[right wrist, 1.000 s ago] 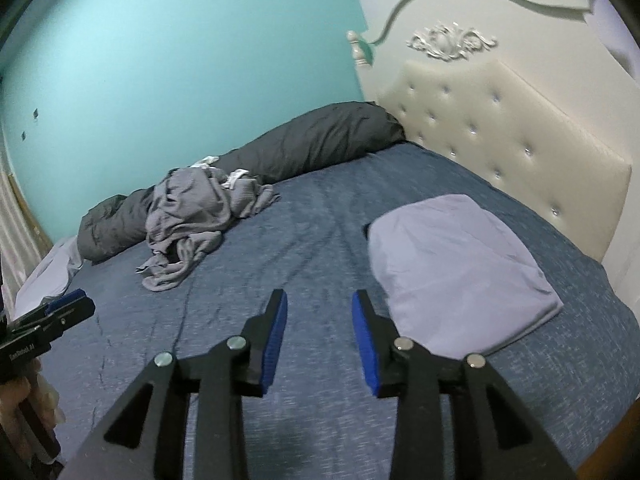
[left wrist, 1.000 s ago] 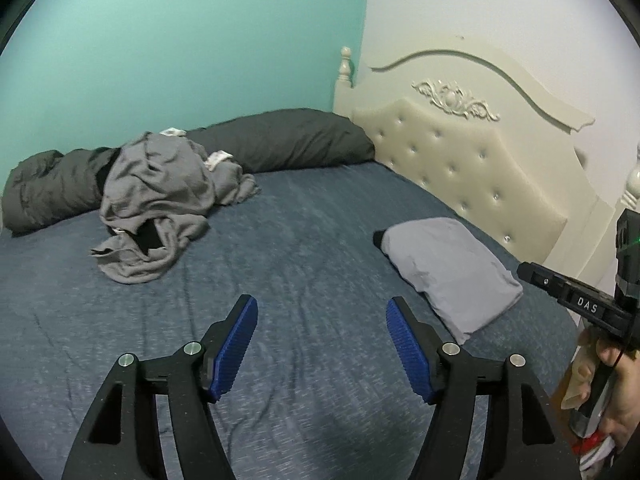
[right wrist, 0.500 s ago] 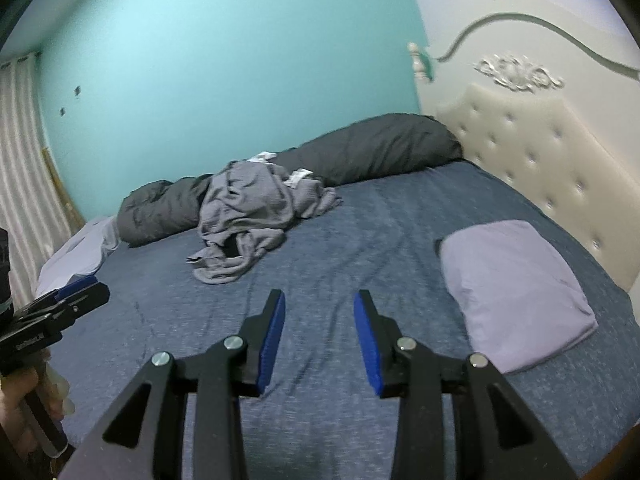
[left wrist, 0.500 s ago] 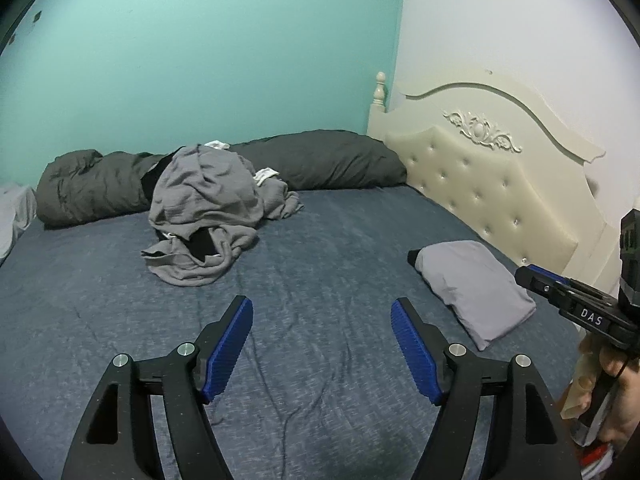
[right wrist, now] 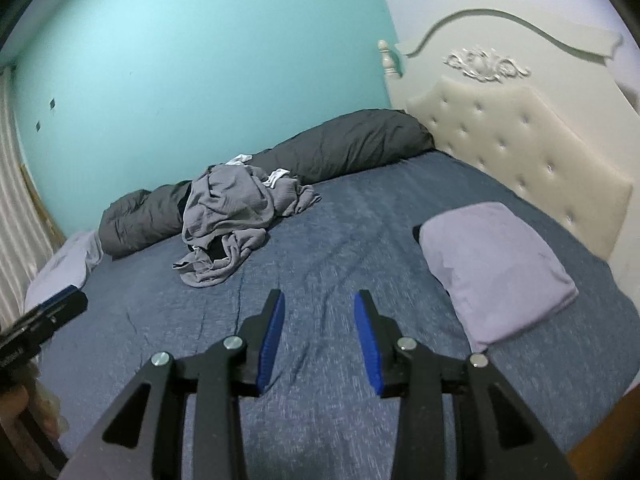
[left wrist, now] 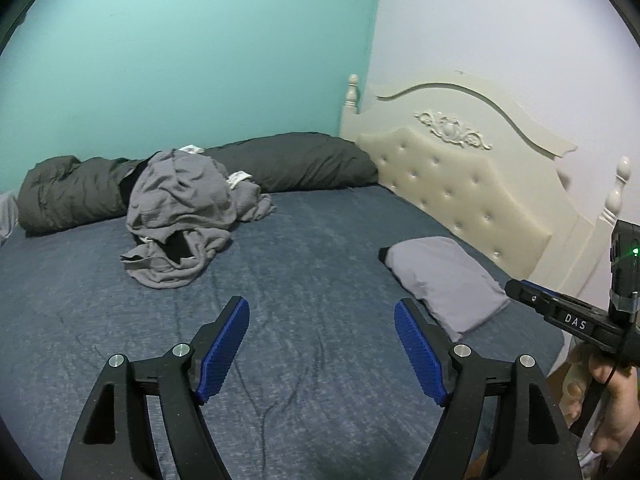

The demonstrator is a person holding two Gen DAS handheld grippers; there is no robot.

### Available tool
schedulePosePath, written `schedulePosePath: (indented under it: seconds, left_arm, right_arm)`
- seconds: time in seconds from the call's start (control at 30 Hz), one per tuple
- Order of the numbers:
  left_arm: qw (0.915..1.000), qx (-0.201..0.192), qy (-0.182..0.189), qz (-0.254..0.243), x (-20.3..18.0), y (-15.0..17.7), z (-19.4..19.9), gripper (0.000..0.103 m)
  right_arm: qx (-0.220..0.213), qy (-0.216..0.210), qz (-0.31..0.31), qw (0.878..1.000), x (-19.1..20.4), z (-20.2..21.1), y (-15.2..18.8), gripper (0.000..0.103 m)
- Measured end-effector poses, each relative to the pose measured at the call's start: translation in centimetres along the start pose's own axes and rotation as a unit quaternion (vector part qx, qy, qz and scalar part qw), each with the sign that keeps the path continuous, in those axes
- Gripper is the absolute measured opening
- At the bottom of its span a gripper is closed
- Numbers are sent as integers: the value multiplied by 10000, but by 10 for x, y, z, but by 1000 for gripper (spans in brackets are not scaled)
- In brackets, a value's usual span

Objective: Fold clothes

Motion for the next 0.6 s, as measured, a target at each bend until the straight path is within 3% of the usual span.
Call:
schedulePosePath:
  seconds: [0.6]
  left_arm:
    - [9968,122,709,-348,-66,18,13,85]
  right_arm:
    - [36,762,-132,9970,-47,76,26,43]
Point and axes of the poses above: each gripper's, at about its wrist camera, not at the fingertips, and z roughly against the way its jaws point, x to its left, y to its underside, the point moved 3 cm from there along -z, roughly the way its jaws point, and after that the axes turned 6 degrees about -x, right-handed, at the moved point
